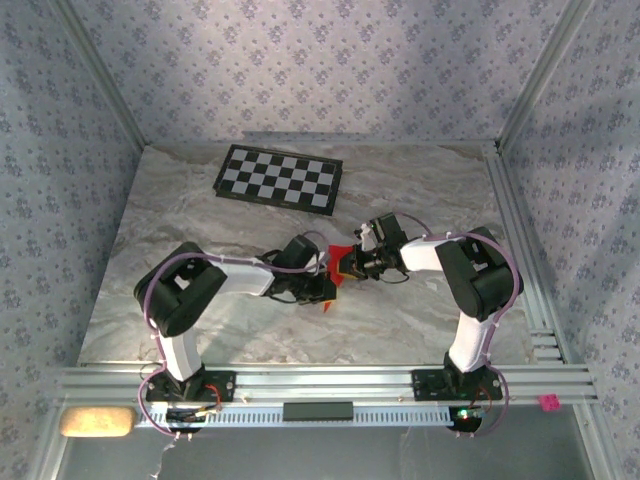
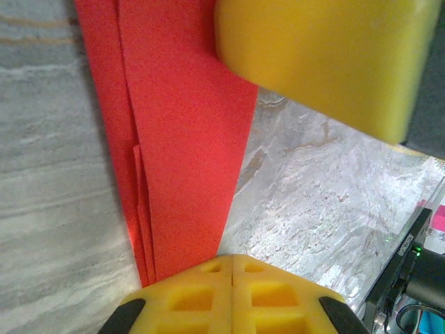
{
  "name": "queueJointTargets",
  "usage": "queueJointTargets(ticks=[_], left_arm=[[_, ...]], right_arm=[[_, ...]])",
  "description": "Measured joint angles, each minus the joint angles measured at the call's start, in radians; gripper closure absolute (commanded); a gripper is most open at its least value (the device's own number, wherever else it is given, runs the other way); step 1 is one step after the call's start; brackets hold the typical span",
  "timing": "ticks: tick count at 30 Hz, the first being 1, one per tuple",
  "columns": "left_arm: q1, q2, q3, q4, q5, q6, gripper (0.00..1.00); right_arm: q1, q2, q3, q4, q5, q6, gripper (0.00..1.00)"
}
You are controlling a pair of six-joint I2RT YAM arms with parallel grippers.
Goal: Fold a paper plane with a square sheet of paper (pick it up from the middle)
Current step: Fold the wing for the fifth time at the center of the table.
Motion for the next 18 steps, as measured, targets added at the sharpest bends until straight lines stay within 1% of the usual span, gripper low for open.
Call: queueJointTargets(ticks=[6, 12, 18], left_arm=[[-0.013, -0.036, -0.057, 0.046, -0.013, -0.019, 0.91], [-0.037, -0.076, -0.106, 0.055, -0.025, -0.038, 0.89], [-0.052, -0.097, -0.138, 0.074, -0.029, -0.052, 0.9]], right_arm=[[0.0, 0.0, 0.0, 0.0, 0.001, 0.0, 0.87], [0.0, 0.0, 0.0, 0.0, 0.003, 0.0, 0.87], [0.0, 0.0, 0.0, 0.0, 0.003, 0.0, 0.87]])
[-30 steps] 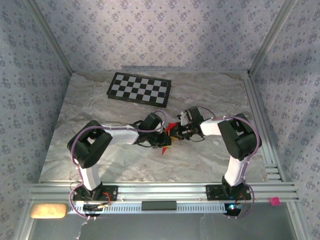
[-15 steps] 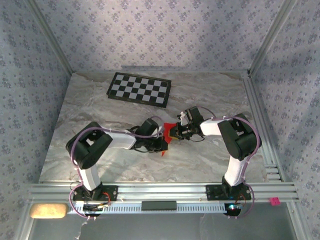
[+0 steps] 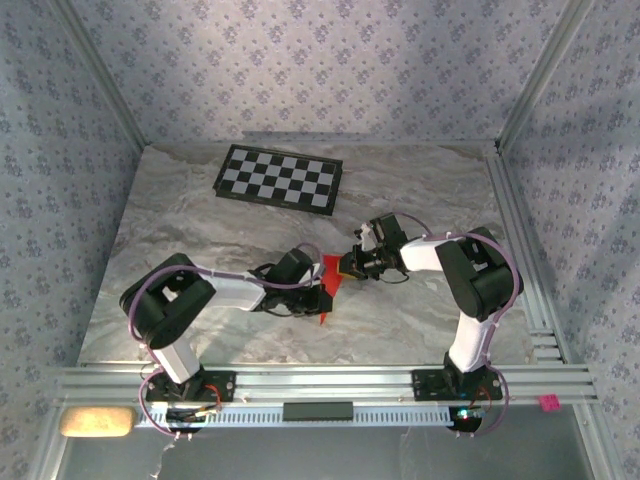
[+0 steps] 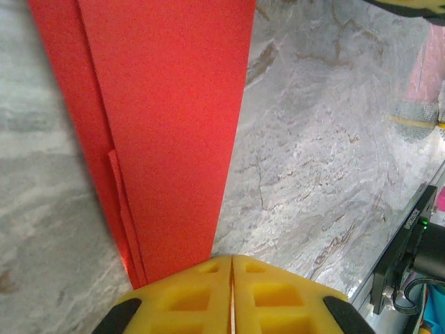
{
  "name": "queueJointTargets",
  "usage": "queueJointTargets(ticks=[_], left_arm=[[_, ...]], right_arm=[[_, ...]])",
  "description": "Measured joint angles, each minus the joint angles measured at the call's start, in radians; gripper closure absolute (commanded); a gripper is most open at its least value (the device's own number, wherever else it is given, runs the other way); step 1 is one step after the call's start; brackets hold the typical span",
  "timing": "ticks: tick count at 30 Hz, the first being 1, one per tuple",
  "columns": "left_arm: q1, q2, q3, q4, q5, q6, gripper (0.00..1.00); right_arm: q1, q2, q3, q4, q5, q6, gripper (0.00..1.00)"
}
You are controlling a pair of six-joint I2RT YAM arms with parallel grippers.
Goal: Fold a paper plane with a square sheet of paper (pick it up from the middle)
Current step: Fold the wing for the fifth time at the center of the table.
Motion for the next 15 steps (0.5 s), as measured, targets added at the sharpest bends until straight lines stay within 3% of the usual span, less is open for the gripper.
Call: queueJointTargets(ticks=[15], left_arm=[[-0.002, -0.056, 0.002, -0.027, -0.015, 0.005, 0.76]], right_arm=[[0.004, 0.0, 0.004, -0.008, 0.005, 0.0, 0.87]])
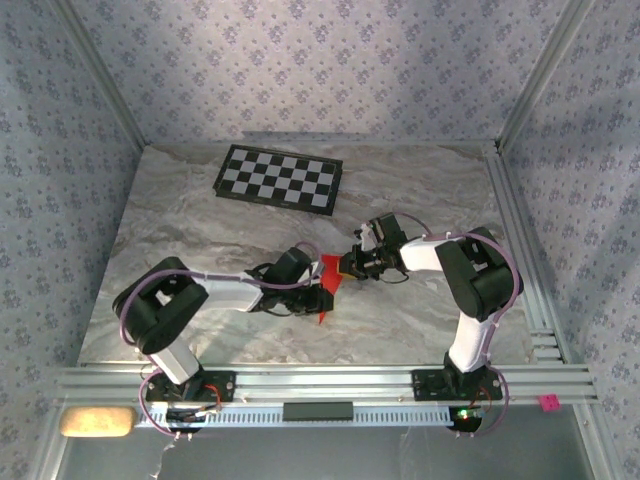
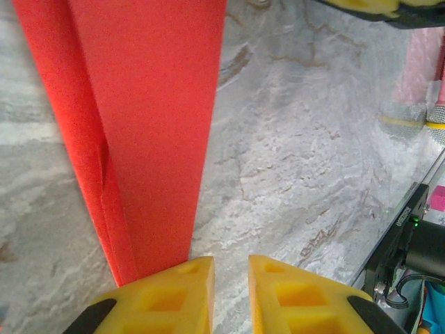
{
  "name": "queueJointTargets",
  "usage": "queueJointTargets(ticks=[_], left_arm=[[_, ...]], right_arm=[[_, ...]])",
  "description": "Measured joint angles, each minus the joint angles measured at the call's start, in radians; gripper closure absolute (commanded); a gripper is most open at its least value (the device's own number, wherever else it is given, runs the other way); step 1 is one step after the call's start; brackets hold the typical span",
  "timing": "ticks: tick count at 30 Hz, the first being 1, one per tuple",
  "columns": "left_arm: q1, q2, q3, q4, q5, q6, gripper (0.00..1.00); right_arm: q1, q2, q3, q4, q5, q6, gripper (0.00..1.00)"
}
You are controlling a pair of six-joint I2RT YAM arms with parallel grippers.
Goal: Fold a paper plane with a square sheet of paper (pick it up from the middle)
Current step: Fold the wing for the fifth time at the center of the table.
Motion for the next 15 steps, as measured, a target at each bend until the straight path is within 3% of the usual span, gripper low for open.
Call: queueJointTargets(ticks=[8, 15], left_arm=[[0.031, -0.01, 0.084, -0.005, -0.023, 0.015, 0.78], [0.085, 0.072, 0.098, -0.003, -0.052, 0.027, 0.83]], right_arm=[[0.002, 0.0, 0.003, -0.006, 0.003, 0.0, 0.87], [0.003, 0.0, 0.005, -0.009, 0.006, 0.0, 0.87]])
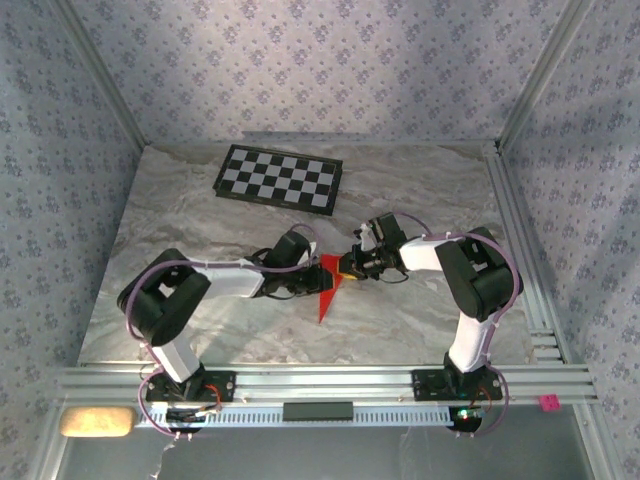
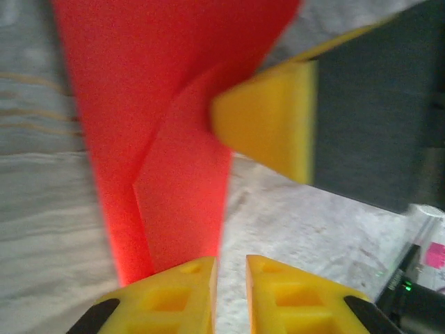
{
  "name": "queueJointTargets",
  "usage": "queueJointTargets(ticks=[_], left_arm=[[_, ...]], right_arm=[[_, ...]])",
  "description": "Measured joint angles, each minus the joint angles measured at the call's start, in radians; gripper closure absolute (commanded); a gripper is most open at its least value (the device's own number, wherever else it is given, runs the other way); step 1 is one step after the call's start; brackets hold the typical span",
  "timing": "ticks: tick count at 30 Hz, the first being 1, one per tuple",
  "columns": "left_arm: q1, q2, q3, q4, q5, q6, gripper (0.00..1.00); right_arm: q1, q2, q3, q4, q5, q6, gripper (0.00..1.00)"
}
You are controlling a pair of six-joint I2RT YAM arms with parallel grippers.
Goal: Fold a paper plane with a square sheet of paper (pick it up from the middle)
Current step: Fold the wing for the fifth time at the center of the table.
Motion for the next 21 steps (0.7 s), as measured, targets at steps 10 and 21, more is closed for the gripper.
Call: queueJointTargets(ticks=[10, 21], left_arm=[[0.001, 0.025, -0.011, -0.024, -0.034, 0.024, 0.94], [-0.004, 0.023, -0.025, -0.008, -0.037, 0.093, 1.0]], right_arm=[[0.0, -0.005, 0.001, -0.003, 0.001, -0.001, 0.85], [-0.02, -0.172, 0.0, -0.071, 0.076, -0.058, 0.86]])
